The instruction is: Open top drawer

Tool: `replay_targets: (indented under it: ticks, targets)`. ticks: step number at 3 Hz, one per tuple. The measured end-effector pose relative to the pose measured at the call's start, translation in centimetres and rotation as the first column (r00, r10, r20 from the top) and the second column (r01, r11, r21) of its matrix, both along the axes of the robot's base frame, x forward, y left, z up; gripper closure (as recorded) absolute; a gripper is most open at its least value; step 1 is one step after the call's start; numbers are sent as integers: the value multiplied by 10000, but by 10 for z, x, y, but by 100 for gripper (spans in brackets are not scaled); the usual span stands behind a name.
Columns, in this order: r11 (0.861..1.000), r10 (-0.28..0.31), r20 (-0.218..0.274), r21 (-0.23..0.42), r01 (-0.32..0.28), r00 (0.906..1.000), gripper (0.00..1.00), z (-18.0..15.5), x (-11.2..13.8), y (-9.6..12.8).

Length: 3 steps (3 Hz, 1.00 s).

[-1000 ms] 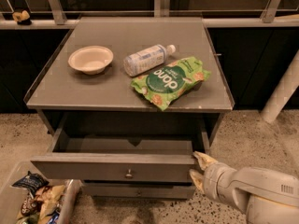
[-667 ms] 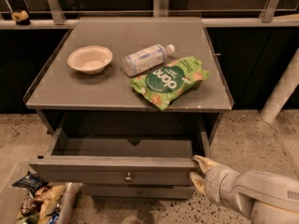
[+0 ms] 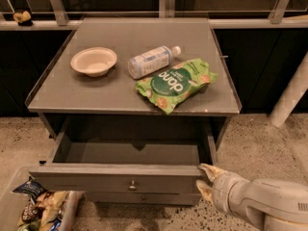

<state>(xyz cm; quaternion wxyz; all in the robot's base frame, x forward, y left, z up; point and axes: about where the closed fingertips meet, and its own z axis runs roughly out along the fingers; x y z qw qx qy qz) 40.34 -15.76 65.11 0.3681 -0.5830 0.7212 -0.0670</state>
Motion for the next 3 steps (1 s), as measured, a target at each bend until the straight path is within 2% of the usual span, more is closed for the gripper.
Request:
replay_targets:
  ticks: [3]
  targets:
    - [9998,-35,-25,190,35,10000,100,4,-11,1]
